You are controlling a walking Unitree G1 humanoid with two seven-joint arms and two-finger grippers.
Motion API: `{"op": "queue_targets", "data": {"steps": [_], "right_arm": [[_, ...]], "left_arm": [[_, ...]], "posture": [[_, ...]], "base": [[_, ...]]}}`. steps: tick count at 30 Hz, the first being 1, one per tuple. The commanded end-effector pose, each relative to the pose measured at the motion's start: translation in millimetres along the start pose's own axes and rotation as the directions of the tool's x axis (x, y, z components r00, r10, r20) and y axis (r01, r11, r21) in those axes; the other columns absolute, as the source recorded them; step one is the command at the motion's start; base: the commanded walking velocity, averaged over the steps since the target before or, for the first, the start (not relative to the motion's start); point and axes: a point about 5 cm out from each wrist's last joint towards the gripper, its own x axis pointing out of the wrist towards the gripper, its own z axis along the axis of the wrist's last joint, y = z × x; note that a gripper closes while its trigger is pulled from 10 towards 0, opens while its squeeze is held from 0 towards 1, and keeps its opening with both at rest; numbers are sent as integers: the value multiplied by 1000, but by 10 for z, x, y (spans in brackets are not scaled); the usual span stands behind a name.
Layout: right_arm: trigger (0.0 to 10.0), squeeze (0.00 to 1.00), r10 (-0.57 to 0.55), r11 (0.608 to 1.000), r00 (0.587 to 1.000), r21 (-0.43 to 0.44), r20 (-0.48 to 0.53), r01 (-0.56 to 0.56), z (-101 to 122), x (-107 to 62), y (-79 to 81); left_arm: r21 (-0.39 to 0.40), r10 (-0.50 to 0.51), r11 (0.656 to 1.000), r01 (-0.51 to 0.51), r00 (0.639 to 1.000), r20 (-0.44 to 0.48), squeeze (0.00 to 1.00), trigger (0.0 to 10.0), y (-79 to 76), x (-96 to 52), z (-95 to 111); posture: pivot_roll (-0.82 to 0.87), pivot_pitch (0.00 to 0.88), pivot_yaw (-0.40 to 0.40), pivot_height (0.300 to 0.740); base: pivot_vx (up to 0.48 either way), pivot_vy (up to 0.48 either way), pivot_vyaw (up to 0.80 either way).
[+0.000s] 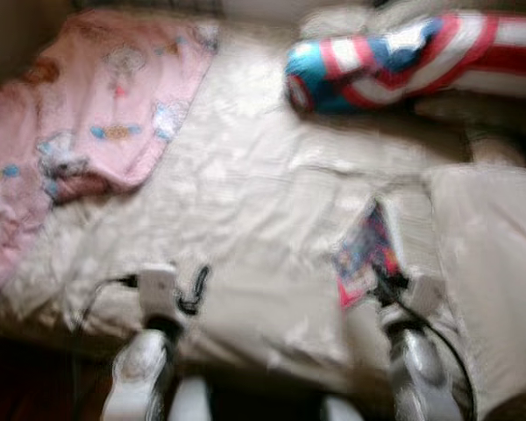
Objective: Clean up the room
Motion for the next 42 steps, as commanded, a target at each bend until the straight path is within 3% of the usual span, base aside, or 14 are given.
{"op": "queue_targets", "data": {"steps": [1, 8, 9, 11, 14, 19, 21, 22, 25, 26, 29, 33, 38, 42], "right_arm": [[10000, 0, -41, 999, 999, 20, -5, 42, -26, -30, -114], [10000, 0, -44, 986, 998, 161, -47, 51, -54, 117, -193], [10000, 0, -33, 973, 998, 226, -62, 46, -63, 173, -216], [10000, 0, -33, 962, 997, 269, -71, 51, -68, 207, -239], [10000, 0, -32, 889, 994, 452, -105, 76, -95, 306, -315], [10000, 0, 17, 844, 993, 533, -121, 50, -107, 377, -325], [10000, 0, 55, 816, 994, 578, -94, 10, -78, 404, -301], [10000, 0, 77, 778, 995, 628, -70, -16, -64, 416, -300], [10000, 0, 0, 726, 996, 685, -94, 64, -131, 377, -425], [10000, 0, -71, 677, 989, 722, -128, 142, -197, 333, -537], [10000, 0, -153, 626, 969, 740, -194, 247, -304, 240, -693], [10000, 0, -180, 619, 962, 736, -208, 275, -328, 202, -762], [10000, 0, -248, 550, 942, 768, -225, 328, -362, 113, -933], [10000, 0, -268, 533, 933, 770, -238, 350, -394, 73, -975]], "left_arm": [[-12, -21, 1000, 21, 1000, 1, 0, 10000, -70, 2, 6], [-2, -23, 1000, 23, 1000, -4, 0, 10000, -45, -24, 18], [2, -25, 1000, 25, 1000, -7, 0, 10000, -34, -37, 20], [5, -27, 1000, 27, 1000, -9, 0, 10000, -25, -49, 22], [19, -39, 999, 39, 999, -17, 0, 10000, -1, -81, 38], [44, -55, 997, 57, 998, -27, 0, 10000, 24, -120, 55], [54, -60, 997, 62, 998, -30, 0, 10000, 37, -135, 64], [57, -61, 996, 63, 998, -33, 0, 10000, 49, -144, 73], [64, -67, 996, 69, 997, -40, 0, 10000, 52, -158, 78], [67, -75, 995, 78, 996, -47, 0, 10000, 37, -164, 75], [74, -92, 993, 96, 994, -58, 0, 10000, 9, -179, 75], [76, -96, 992, 100, 994, -61, 0, 10000, 20, -197, 84], [89, -103, 990, 109, 992, -76, 0, 10000, 55, -217, 100], [92, -102, 990, 110, 991, -85, 0, 10000, 68, -246, 101]], "posture": [[91, 213, -68, 646], [108, 222, -52, 646], [114, 225, -46, 646], [121, 227, -39, 646], [138, 240, -15, 646], [155, 250, 1, 646], [162, 257, 8, 646], [164, 264, 15, 646], [172, 275, 31, 646], [180, 281, 40, 646], [189, 290, 52, 646], [194, 295, 61, 646], [200, 310, 82, 646], [207, 323, 87, 646]], "base": [[0, 0, 0], [0, 0, 0], [0, 0, 0], [0, 0, 0], [0, 0, 0], [0, 0, 0], [0, 0, 0], [0, 0, 0], [0, 0, 0], [0, 0, 0], [0, 0, 0], [0, 0, 0], [0, 0, 0], [0, 0, 0]]}}
